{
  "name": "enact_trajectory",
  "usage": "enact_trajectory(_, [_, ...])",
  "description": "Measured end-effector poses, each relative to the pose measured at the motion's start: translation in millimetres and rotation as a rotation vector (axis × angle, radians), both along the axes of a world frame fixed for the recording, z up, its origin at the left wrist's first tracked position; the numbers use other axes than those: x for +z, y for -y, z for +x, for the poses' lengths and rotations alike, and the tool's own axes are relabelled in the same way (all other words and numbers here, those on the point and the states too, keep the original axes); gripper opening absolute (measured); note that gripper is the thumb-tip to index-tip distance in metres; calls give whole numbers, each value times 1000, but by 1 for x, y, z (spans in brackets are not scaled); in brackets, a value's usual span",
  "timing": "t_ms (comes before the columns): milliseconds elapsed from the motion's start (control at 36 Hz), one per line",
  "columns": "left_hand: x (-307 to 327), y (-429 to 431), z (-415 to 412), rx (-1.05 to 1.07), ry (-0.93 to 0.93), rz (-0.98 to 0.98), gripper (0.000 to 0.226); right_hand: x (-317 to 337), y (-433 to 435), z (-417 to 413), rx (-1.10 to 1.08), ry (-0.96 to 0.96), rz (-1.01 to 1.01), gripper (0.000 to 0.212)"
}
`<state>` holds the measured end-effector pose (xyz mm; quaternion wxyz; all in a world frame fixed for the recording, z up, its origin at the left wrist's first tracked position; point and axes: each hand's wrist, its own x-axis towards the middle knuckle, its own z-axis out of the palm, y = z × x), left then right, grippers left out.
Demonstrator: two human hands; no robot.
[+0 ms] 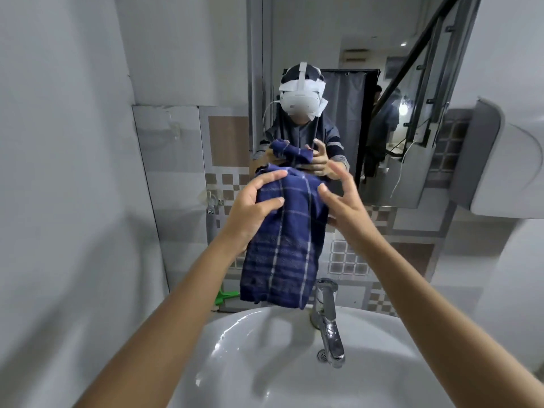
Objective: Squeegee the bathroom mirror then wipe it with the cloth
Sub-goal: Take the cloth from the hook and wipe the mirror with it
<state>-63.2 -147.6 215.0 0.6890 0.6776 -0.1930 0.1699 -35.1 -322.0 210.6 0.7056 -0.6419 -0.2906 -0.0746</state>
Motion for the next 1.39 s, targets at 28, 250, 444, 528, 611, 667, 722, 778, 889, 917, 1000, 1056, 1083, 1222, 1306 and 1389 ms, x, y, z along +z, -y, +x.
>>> enact_trajectory(28, [3,-2,-1,9,-2,-23,41,-5,-3,-3,24,-7,-24,39])
enact_trajectory(250, [14,-27,-6,96,-41,53,40,-10,-18,-15,24,48,-101,35])
enact_trajectory(444, [-13,-41,-21,-184,-245,-17,30,-5,-19,-14,-97,45,-89,24])
enact_trajectory(528, [-35,-39,-24,-258,-285,-107,32,-8,-16,-14,-129,19,-71,21])
enact_trajectory(611, [-48,-30,-23,-235,-294,-138,38,-11,-13,-15,-130,-20,-74,17])
enact_trajectory(667, [-49,-25,-20,-197,-258,-153,34,-11,-8,-16,-126,-42,-116,15])
enact_trajectory(722, [-45,-26,-17,-143,-214,-114,33,-9,-2,-17,-141,-47,-192,15])
enact_trajectory(778, [-40,-28,-13,-85,-151,-16,33,-7,6,-17,-149,-40,-275,15])
enact_trajectory(889, [-29,-27,-10,-8,-50,151,35,-2,22,-18,-90,-68,-414,32])
enact_trajectory(917, [-26,-27,-10,-1,-33,182,37,0,26,-18,-77,-72,-433,34])
enact_trajectory(1000, [-20,-26,-8,-2,-10,282,44,4,33,-18,-104,-41,-452,34])
enact_trajectory(1056, [-15,-23,-7,12,6,345,48,6,37,-15,-147,-1,-453,32])
enact_trajectory(1083, [-13,-21,-6,27,11,366,49,7,39,-13,-167,14,-454,31])
enact_trajectory(1222, [8,-6,7,155,109,418,46,22,50,-1,-279,118,-411,27])
enact_trajectory(1306, [27,2,18,203,174,453,42,37,55,7,-369,188,-384,29])
enact_trajectory(1389, [52,11,30,228,247,502,43,58,61,19,-453,289,-384,30])
